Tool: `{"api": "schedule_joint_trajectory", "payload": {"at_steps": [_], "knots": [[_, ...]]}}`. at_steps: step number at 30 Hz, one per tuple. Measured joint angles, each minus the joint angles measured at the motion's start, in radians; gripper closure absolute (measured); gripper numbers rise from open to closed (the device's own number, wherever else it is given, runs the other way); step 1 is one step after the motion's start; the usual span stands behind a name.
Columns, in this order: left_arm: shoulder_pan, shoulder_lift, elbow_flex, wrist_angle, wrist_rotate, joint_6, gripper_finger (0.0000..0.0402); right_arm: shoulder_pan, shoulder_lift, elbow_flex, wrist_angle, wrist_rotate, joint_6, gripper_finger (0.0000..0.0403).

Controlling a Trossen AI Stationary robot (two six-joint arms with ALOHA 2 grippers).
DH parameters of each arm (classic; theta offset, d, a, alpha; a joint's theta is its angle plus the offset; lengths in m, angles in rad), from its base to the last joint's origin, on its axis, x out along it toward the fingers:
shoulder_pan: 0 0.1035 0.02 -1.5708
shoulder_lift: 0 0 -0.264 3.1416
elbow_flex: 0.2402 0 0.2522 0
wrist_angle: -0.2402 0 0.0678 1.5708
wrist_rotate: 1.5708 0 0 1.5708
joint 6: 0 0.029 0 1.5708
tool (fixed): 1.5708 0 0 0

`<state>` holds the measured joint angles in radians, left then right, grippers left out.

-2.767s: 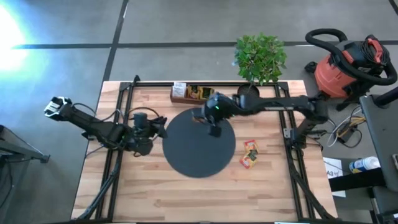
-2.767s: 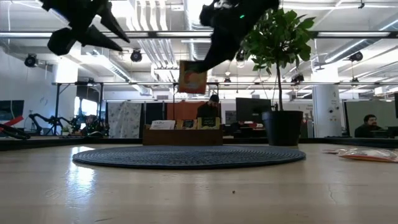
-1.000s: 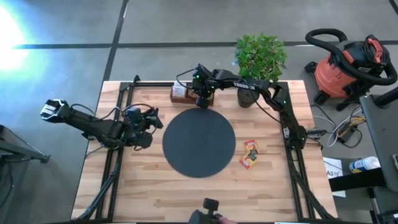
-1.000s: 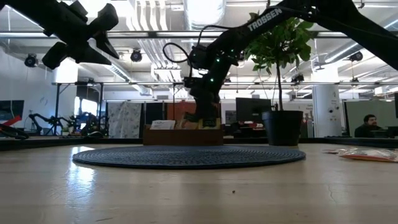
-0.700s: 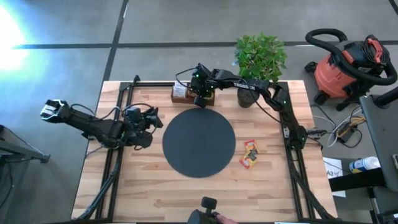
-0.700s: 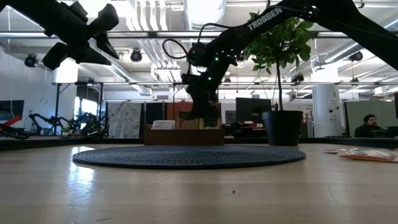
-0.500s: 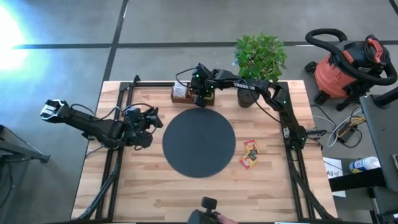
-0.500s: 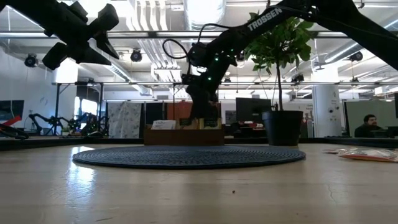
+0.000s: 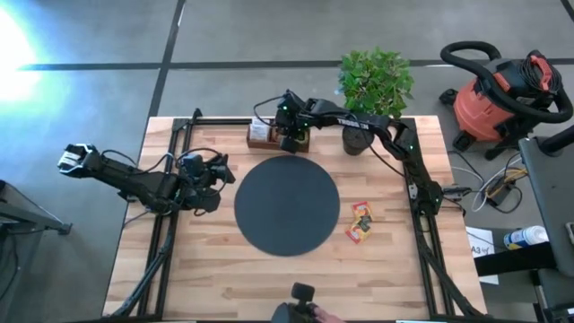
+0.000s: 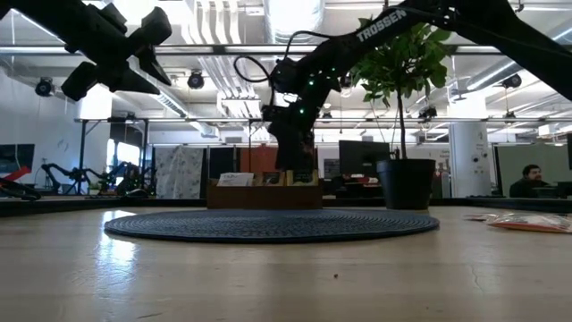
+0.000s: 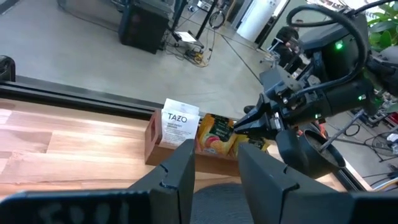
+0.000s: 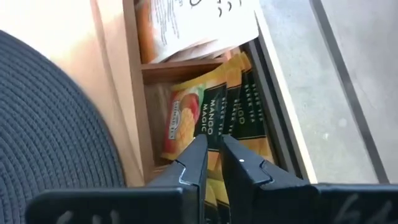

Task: Pick & Place Tea
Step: Put the orange tea bag into the middle section of the brown wooden organizer

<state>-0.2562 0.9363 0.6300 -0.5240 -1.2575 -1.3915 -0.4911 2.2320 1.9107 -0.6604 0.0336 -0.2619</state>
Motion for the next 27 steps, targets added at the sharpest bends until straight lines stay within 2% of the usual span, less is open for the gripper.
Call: {"api": "schedule_joint_trajectory", "payload": {"at_steps": [9,14,17,21,27], "knots": [[0.000,0.001,-0.005,0.000,0.013,0.006,0.0284,0.029,-0.081,0.014,-0.050,-0.027,0.003,0.0357],[0.000,0.007,-0.017,0.001,0.052,0.021,0.0284,0.061,-0.163,0.001,-0.168,-0.156,0.000,0.0357],[0.002,0.014,-0.039,0.047,0.093,0.097,0.0284,0.084,-0.212,-0.042,-0.244,-0.230,0.015,0.0357],[0.008,0.018,-0.110,0.259,0.167,0.273,0.0284,0.135,-0.298,-0.199,-0.252,-0.244,0.103,0.0357],[0.033,0.031,-0.255,0.771,0.363,0.538,0.0284,0.236,-0.499,-0.516,-0.246,-0.243,0.273,0.0357]]}}
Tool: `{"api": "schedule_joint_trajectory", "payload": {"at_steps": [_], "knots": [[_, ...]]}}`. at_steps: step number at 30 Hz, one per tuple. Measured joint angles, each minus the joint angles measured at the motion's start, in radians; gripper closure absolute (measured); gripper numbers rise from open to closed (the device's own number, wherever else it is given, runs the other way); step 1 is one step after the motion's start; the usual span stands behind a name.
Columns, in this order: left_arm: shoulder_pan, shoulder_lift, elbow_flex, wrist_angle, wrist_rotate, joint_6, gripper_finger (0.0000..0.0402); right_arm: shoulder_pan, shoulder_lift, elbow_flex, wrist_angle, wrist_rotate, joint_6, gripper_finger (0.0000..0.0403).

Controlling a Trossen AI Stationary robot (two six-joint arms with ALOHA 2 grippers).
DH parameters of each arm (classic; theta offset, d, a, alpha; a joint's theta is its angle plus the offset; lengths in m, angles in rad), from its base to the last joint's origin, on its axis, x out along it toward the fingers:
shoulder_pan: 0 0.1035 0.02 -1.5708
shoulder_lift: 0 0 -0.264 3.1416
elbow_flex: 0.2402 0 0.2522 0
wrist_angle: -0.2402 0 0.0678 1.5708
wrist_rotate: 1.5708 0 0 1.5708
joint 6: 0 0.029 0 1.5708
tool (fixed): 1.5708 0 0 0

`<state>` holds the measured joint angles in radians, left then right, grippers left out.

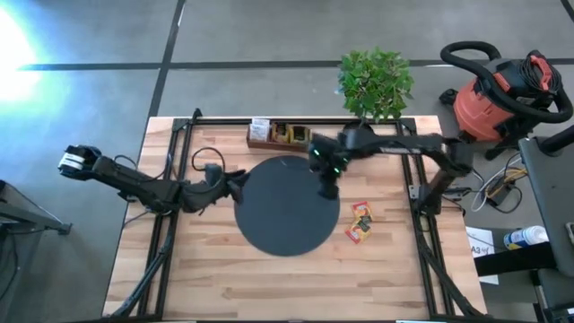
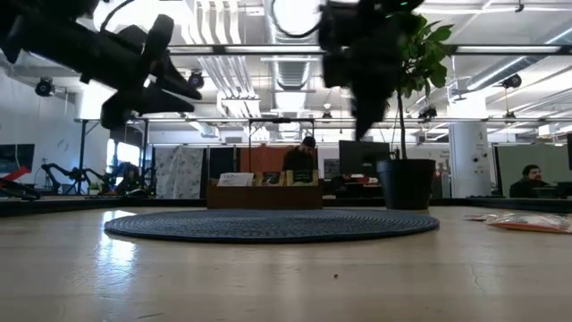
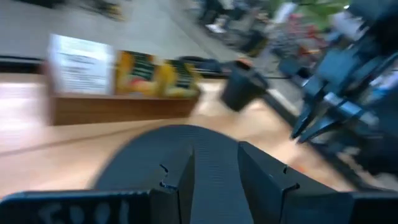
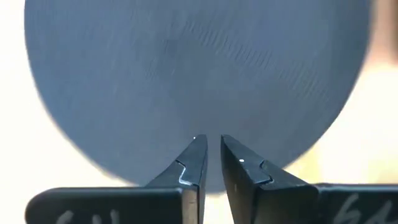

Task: Pick & Place Tea
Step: Put the orange tea bag into the middle section of the brown wooden organizer

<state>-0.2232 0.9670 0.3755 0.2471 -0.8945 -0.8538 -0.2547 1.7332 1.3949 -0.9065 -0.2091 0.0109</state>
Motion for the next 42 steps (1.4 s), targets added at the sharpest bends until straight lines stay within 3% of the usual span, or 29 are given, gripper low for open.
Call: {"api": "schedule_joint_trajectory", "payload": {"at_steps": [4,9,15,22,29,35,42], "knots": [[0.025,0.031,-0.048,0.211,0.130,0.068,0.0284,0.068,-0.160,-0.196,0.014,0.003,0.184,0.0357],[0.055,0.115,0.001,0.224,0.302,0.072,0.0284,0.144,-0.351,-0.423,0.056,0.005,0.469,0.0357],[0.060,0.350,0.184,0.224,0.450,0.135,0.0284,0.261,-0.539,-0.642,0.131,0.002,0.752,0.0341],[0.061,0.653,0.424,0.219,0.642,0.226,0.0284,0.408,-0.690,-0.797,0.144,0.067,1.033,0.0259],[0.094,0.868,0.621,0.220,0.782,0.299,0.0284,0.502,-0.767,-0.904,0.190,0.081,1.244,0.0208],[0.104,1.036,0.804,0.226,0.905,0.350,0.0284,0.533,-0.776,-0.966,0.294,0.081,1.305,0.0204],[0.104,1.201,1.037,0.066,0.947,0.394,0.0284,0.534,-0.765,-1.022,0.360,0.081,1.318,0.0204]]}}
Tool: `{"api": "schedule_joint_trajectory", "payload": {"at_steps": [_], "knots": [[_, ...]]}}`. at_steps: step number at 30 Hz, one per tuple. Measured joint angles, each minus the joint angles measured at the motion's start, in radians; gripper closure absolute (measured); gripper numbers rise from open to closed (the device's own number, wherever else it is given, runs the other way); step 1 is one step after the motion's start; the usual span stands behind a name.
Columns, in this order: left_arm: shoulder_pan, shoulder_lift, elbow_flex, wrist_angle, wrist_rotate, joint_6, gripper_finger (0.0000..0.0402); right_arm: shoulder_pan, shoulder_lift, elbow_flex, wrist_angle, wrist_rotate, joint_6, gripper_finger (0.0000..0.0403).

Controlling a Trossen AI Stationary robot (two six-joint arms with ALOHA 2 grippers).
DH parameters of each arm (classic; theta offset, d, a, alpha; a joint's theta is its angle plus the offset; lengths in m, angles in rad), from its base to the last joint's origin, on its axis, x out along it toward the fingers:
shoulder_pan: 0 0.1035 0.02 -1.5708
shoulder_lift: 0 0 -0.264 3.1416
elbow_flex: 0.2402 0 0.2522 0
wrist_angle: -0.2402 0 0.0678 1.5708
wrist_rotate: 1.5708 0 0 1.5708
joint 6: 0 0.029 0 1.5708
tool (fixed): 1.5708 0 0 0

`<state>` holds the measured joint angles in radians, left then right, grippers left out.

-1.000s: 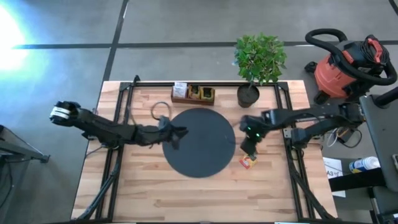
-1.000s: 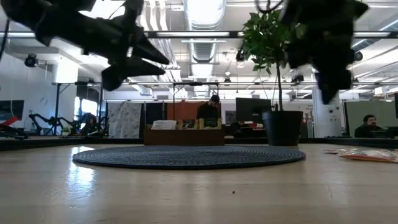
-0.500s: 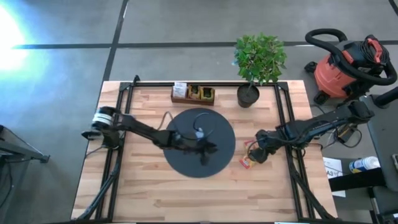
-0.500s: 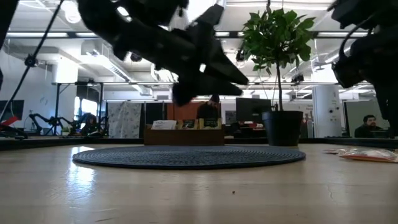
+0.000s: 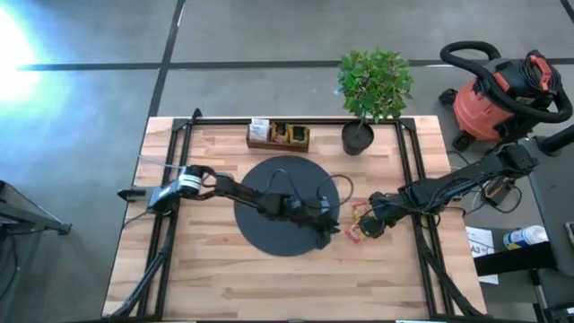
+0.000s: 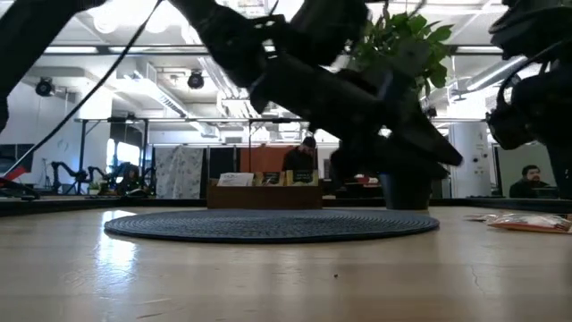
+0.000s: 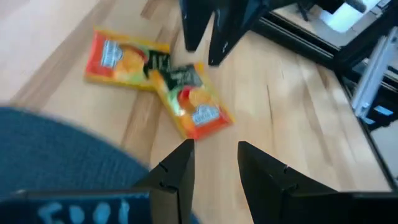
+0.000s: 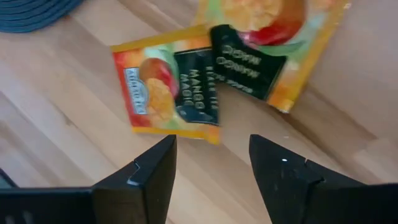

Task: Pick & Place Tea
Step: Put the orange tea bag into the middle section of the brown wooden organizer

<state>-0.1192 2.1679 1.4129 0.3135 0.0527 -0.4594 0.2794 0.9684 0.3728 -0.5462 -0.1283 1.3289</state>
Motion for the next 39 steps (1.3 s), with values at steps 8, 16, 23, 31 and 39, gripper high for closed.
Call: {"api": "schedule_joint_trajectory", "payload": {"at_steps": [8,16,23,31,39], "knots": [[0.000,0.128,0.224,-0.164,0.029,0.040,0.0284,0.000,0.003,-0.090,0.229,-0.002,0.031,0.0204],[0.000,0.168,0.252,-0.232,0.038,0.027,0.0284,0.000,0.018,-0.112,0.273,-0.003,0.034,0.0220],[0.000,0.185,0.252,-0.216,0.018,0.006,0.0284,0.000,0.043,-0.100,0.307,0.000,0.000,0.0258],[0.001,0.193,0.252,-0.211,0.010,-0.010,0.0284,0.000,0.068,-0.098,0.355,0.000,-0.023,0.0339],[0.002,0.186,0.261,-0.226,-0.047,-0.006,0.0284,-0.002,0.067,-0.049,0.364,0.040,-0.092,0.0393]]}}
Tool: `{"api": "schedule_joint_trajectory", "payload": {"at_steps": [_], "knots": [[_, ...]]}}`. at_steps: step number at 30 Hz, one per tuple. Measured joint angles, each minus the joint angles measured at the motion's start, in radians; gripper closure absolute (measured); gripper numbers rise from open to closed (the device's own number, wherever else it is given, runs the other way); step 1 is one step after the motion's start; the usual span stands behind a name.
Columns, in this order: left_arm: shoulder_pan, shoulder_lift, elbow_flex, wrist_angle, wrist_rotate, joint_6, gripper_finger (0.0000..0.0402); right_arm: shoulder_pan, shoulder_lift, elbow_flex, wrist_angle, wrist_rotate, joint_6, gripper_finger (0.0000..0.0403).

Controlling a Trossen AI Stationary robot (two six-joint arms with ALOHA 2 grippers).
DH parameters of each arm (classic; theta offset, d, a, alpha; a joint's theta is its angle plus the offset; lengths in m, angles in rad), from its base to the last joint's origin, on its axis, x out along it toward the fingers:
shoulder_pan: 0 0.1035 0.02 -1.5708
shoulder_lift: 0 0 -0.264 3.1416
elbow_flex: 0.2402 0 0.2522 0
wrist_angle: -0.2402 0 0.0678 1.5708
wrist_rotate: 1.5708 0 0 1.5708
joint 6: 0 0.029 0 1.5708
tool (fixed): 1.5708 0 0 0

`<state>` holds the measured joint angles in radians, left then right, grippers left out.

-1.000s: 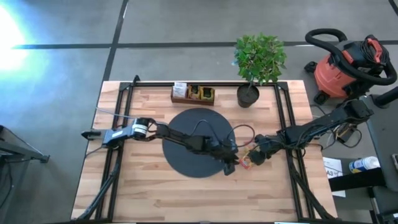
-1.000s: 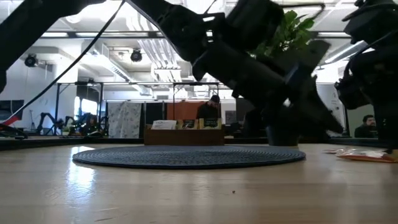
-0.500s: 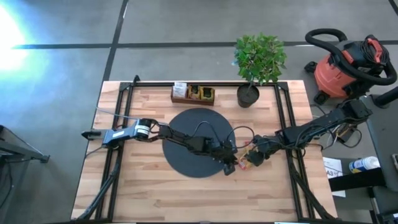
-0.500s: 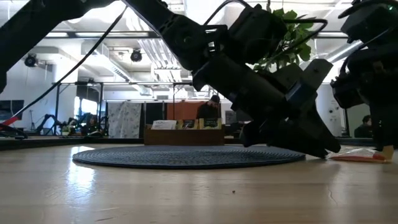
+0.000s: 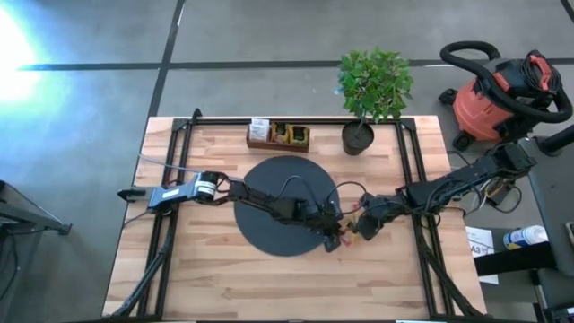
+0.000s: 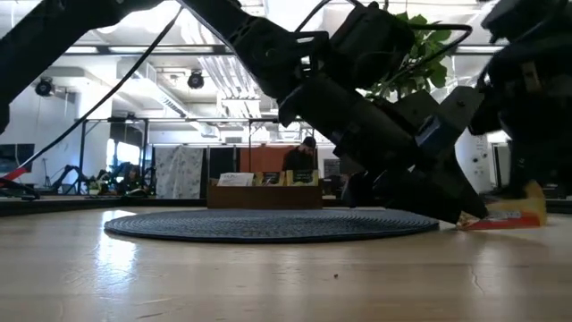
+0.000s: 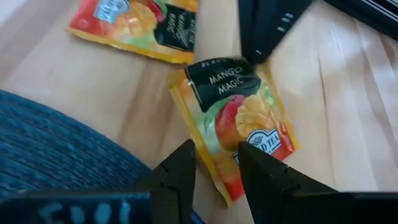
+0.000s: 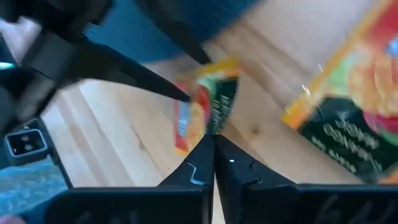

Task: Pick & Place Tea
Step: Put the orange tea bag into the middle section of the brown wooden organizer

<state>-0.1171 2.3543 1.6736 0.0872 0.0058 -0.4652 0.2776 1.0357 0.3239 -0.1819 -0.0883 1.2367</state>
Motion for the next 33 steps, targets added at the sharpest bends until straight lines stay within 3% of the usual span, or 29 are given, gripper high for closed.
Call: {"api": "schedule_joint_trajectory", "payload": {"at_steps": [7,12,17,25,33], "knots": [[0.001,-0.059,0.047,-0.143,-0.050,0.004,0.0284,-0.001,0.000,0.116,-0.118,0.090,-0.106,0.0394],[-0.001,-0.202,0.028,-0.299,-0.233,0.066,0.0284,-0.005,0.000,0.227,-0.294,0.146,-0.196,0.0394],[-0.009,-0.358,-0.020,-0.453,-0.414,0.076,0.0284,-0.041,0.000,0.325,-0.333,0.221,-0.306,0.0394],[-0.048,-0.649,-0.228,-0.535,-0.672,-0.083,0.0284,-0.192,0.062,0.487,-0.333,0.274,-0.629,0.0394],[-0.086,-0.957,-0.546,-0.533,-0.813,-0.387,0.0284,-0.345,0.306,0.706,-0.339,0.194,-0.991,0.0394]]}}
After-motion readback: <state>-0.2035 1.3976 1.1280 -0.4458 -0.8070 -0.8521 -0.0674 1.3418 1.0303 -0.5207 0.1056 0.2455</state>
